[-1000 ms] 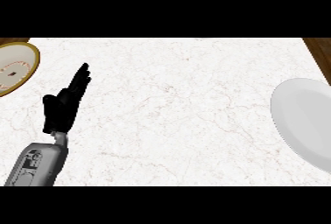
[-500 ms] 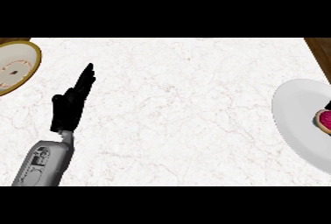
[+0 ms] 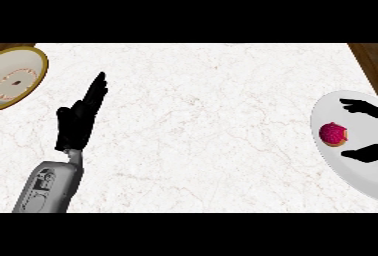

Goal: Pick the cupcake from the tray and place it in the plate

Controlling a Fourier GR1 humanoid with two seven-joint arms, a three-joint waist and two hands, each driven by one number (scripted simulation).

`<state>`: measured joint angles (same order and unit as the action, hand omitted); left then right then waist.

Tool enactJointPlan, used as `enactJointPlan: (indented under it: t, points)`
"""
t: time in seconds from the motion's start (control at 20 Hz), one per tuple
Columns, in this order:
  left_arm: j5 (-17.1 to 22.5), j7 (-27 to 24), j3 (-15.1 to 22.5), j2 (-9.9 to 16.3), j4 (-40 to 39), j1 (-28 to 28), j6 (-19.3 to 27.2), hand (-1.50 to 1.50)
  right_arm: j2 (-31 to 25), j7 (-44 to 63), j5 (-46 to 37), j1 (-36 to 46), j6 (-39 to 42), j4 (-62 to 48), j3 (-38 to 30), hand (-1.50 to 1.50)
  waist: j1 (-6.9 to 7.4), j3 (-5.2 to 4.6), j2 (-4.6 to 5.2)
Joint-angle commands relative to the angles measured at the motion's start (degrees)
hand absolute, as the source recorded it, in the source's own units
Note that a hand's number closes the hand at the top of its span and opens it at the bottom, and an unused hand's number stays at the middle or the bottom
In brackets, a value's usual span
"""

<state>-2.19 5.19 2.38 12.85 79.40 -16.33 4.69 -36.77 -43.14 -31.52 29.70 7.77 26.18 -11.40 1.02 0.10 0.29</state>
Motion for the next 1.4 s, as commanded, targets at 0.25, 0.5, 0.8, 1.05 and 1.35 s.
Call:
enactJointPlan:
  t: [0.25, 0.5, 0.8, 1.05, 1.35]
  points:
    - [-0.7, 1.4, 0.1, 0.2, 2.8, 1.6, -0.1, 0.0, -4.9, -0.4, 13.7, 4.1, 12.8, -5.7, -12.5, -1.5, -0.47, -0.04, -0.23]
    - [1.0, -0.1, -1.9, 1.3, 1.8, 1.5, -1.8, 0.0, -14.6, -0.7, 18.6, 1.7, 17.4, -12.2, -18.9, -1.5, -0.3, 0.07, 0.17]
    - [-1.4, 0.8, 0.8, -1.2, 3.3, 1.4, 0.0, 0.0, -21.2, -0.9, 21.5, -0.9, 21.9, -16.9, -22.3, -1.5, 0.45, 0.36, 0.62]
    - [0.0, 0.4, -0.5, -0.3, 3.3, 2.2, -1.4, 0.0, -23.4, -4.1, 21.3, -5.2, 26.2, -16.4, -21.8, -1.5, 0.4, 0.54, 0.63]
    - [-0.3, 0.5, -0.5, -1.2, 1.5, 0.3, -0.7, 0.0, -25.5, -4.4, 21.9, -7.1, 28.8, -15.7, -22.0, -1.5, -0.45, 0.69, 0.74]
